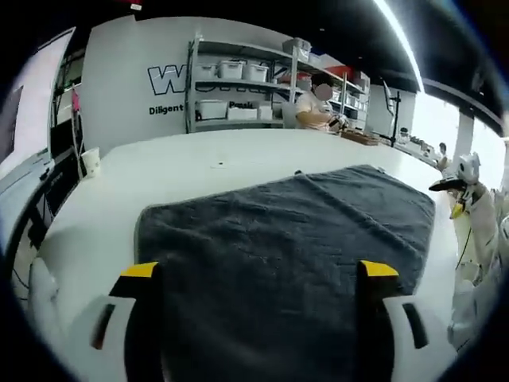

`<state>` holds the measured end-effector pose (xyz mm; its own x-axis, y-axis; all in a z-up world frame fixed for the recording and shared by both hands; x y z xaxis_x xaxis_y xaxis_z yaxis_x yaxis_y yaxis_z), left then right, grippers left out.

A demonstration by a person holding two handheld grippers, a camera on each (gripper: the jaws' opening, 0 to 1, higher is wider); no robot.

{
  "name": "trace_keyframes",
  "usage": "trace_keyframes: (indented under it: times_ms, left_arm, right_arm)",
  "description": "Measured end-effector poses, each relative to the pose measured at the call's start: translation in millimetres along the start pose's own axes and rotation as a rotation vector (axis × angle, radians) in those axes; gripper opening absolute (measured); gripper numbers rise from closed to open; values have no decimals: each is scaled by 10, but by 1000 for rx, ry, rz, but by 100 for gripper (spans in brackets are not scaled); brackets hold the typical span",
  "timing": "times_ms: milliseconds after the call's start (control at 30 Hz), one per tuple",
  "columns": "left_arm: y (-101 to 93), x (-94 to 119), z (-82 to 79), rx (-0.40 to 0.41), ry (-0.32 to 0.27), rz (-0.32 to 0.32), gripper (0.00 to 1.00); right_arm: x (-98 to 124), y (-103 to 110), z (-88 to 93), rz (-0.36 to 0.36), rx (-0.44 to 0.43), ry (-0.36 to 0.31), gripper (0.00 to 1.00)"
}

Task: Open the folded towel by lifting each exposed corner and separating the folded layers until the towel lies flat within the target outline without major curled edges

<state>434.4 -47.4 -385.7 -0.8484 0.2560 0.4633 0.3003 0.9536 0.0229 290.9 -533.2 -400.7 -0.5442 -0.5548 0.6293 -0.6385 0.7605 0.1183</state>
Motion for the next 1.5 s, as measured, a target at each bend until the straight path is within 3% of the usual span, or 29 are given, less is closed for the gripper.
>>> trace_keyframes:
  times_ms: [133, 367, 600, 767, 833, 967, 1200, 1367, 1500]
  left_arm:
    - [-65, 157, 132, 46, -2, -38, 99]
    - [-74, 308, 325, 81, -12, -162, 98]
    - [-165, 310, 485, 65, 8, -201, 98]
    - [-146, 286, 695, 65, 49, -241, 97]
    - [-140, 303, 715, 33, 46, -261, 96]
    - [-146, 321, 725, 42, 39, -267, 97]
    - [-147, 328, 727, 43, 25, -269, 97]
    - [-145, 327, 726, 42, 26, -265, 97]
    - [-143, 334, 731, 41, 27, -263, 96]
  right_arm:
    - [-6, -33, 21, 12, -10, 1, 99]
    - [-31, -29, 24, 10, -11, 7, 99]
    - [-53, -20, 21, 5, -10, 10, 99]
    - [-47, -28, 28, 8, -15, 9, 99]
    - [-43, -27, 36, 9, -16, 12, 99]
    - [-29, -31, 39, 17, -17, 13, 99]
    - [-6, -201, 30, 107, -71, -35, 99]
    - [-37, -360, -33, 180, -127, -119, 99]
    - [-84, -547, 58, 271, -161, -112, 99]
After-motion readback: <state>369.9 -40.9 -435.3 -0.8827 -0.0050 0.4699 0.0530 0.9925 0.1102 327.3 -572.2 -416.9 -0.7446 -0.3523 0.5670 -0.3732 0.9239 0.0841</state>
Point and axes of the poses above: the point that each gripper's makers call its tool centre point, and the gripper's own axes: x roughly backward along the fingers, y roughly to its left, z roughly out of its underside, the point moved 1 cm from there along x, roughly backward along the fingers, and after that the axes turned 13 degrees about -z, right-handed, at the moved point
